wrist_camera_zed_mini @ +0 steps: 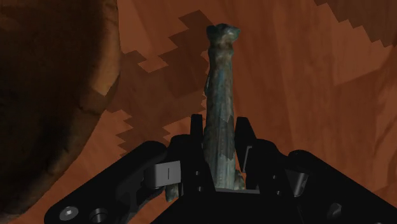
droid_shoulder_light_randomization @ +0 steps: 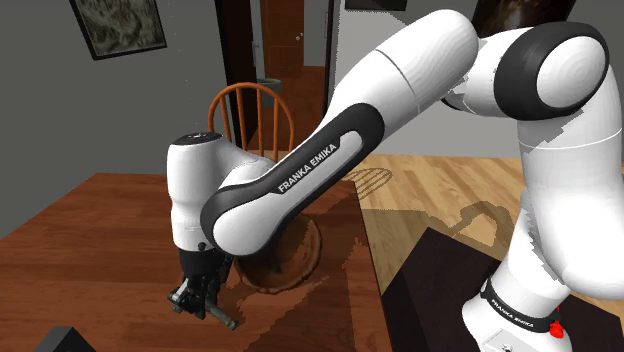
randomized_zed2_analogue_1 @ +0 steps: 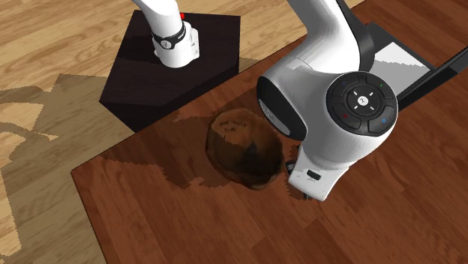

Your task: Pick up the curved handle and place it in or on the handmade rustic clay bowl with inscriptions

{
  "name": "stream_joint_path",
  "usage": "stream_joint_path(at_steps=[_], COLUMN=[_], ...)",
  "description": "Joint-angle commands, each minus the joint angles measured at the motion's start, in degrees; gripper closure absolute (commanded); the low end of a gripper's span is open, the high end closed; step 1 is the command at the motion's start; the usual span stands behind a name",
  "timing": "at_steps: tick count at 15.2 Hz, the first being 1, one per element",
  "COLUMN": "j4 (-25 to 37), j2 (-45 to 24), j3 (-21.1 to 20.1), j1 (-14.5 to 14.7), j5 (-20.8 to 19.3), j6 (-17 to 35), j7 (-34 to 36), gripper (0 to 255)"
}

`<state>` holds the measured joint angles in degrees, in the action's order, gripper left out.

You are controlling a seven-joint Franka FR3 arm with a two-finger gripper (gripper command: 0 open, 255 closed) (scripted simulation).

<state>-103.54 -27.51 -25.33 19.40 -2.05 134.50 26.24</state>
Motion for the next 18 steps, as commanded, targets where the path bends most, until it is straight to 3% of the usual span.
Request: stream_joint_path(at_steps=[1,7,18], j4=[0.0,-0.1,2.6], j2=[0.0,0.0,4.4], j3=[0.0,0.0,-1.1], j1=[0.0,-0.1,-1.0], j5=[0.0,0.0,1.8], j6=[0.0,0.1,-6.7], j7=[0.0,-0.1,-0.3], gripper=[255,255,255])
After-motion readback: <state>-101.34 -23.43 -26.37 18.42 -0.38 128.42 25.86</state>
